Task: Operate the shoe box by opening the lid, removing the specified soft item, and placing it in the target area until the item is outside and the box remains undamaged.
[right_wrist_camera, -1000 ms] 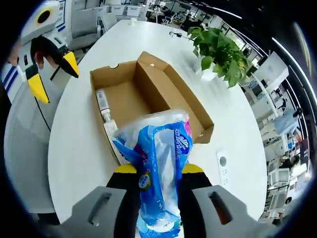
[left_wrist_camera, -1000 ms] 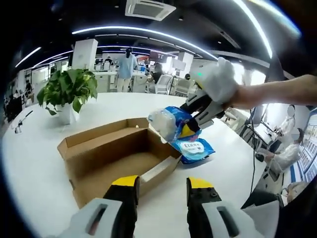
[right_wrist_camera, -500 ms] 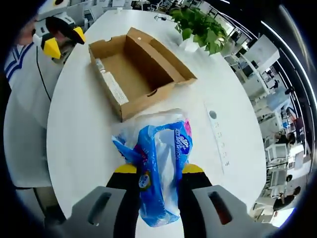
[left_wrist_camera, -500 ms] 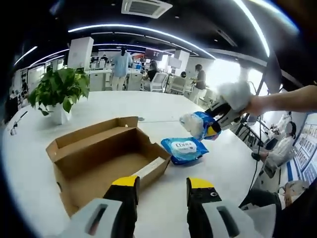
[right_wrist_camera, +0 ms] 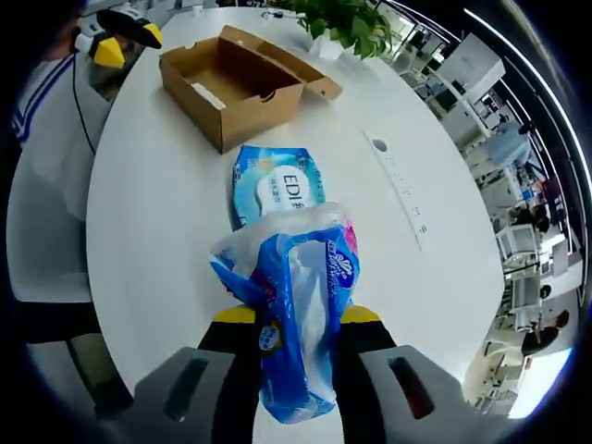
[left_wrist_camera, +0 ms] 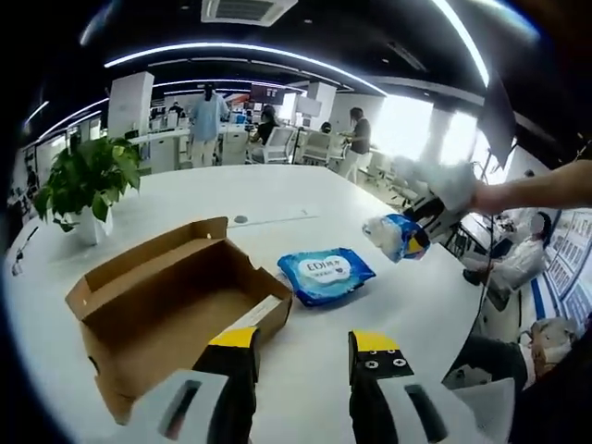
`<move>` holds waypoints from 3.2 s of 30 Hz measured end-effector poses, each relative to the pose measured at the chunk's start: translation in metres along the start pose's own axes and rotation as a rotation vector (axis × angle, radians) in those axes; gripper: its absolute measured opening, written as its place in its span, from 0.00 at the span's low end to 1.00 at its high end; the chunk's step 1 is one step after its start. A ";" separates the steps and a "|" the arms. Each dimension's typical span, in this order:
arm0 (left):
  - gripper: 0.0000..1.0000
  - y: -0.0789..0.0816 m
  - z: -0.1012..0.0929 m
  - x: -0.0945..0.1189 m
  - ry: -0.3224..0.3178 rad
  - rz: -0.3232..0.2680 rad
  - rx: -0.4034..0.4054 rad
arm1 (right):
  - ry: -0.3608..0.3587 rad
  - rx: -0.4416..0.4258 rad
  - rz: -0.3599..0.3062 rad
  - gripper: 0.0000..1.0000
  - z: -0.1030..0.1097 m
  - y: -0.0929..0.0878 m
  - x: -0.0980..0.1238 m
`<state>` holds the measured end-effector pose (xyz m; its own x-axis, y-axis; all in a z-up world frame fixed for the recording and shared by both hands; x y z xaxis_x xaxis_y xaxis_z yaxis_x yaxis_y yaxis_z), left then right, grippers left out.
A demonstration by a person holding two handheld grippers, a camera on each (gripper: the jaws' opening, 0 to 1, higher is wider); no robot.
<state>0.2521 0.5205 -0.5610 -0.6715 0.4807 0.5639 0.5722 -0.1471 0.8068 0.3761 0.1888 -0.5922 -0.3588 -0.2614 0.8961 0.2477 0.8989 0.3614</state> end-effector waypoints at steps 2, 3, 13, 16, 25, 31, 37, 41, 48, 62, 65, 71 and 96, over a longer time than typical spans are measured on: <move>0.38 0.000 -0.002 -0.001 -0.001 0.002 -0.002 | 0.005 -0.002 0.007 0.25 0.000 -0.008 -0.003; 0.38 0.001 -0.002 -0.002 0.001 0.003 -0.002 | 0.009 0.005 0.015 0.25 -0.002 -0.013 -0.005; 0.38 0.007 0.006 -0.005 0.035 -0.001 0.012 | 0.027 -0.002 0.026 0.25 -0.009 -0.028 -0.015; 0.38 0.007 0.007 -0.005 0.045 0.000 0.020 | 0.033 0.002 0.030 0.25 -0.010 -0.031 -0.018; 0.38 -0.002 0.007 -0.005 0.065 0.024 0.036 | 0.051 -0.027 0.056 0.25 -0.020 -0.042 -0.038; 0.38 -0.010 0.014 0.003 0.101 0.040 0.057 | 0.055 -0.029 0.077 0.26 -0.024 -0.047 -0.055; 0.39 -0.014 0.020 0.008 0.126 0.056 0.068 | 0.054 -0.032 0.110 0.27 -0.028 -0.052 -0.076; 0.39 -0.015 0.025 0.010 0.142 0.064 0.076 | 0.052 -0.028 0.129 0.27 -0.030 -0.054 -0.084; 0.39 -0.013 0.030 0.008 0.152 0.066 0.079 | 0.059 -0.021 0.138 0.30 -0.032 -0.054 -0.095; 0.39 -0.013 0.029 0.002 0.148 0.067 0.088 | 0.067 0.070 0.135 0.38 -0.035 -0.053 -0.097; 0.39 -0.016 0.030 0.002 0.147 0.068 0.093 | 0.056 0.101 0.141 0.38 -0.033 -0.053 -0.094; 0.39 -0.018 0.029 0.003 0.136 0.059 0.096 | 0.040 0.109 0.145 0.36 -0.032 -0.051 -0.089; 0.39 -0.032 0.042 0.033 0.127 0.026 0.100 | -0.042 0.077 0.134 0.31 -0.012 -0.026 -0.038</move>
<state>0.2310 0.5779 -0.5758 -0.7062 0.3637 0.6075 0.6302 -0.0682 0.7735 0.3946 0.1710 -0.6329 -0.3645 -0.1237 0.9229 0.2272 0.9494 0.2169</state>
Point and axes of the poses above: the point that each gripper's makers call its tool centre point, and the gripper's own axes: x roughly backward along the fingers, z roughly to its left, y roughly out of its top, the point moved 9 cm from there along x, roughly backward along the fingers, and after that the axes turned 2 degrees about -x, right-handed, at the moved point
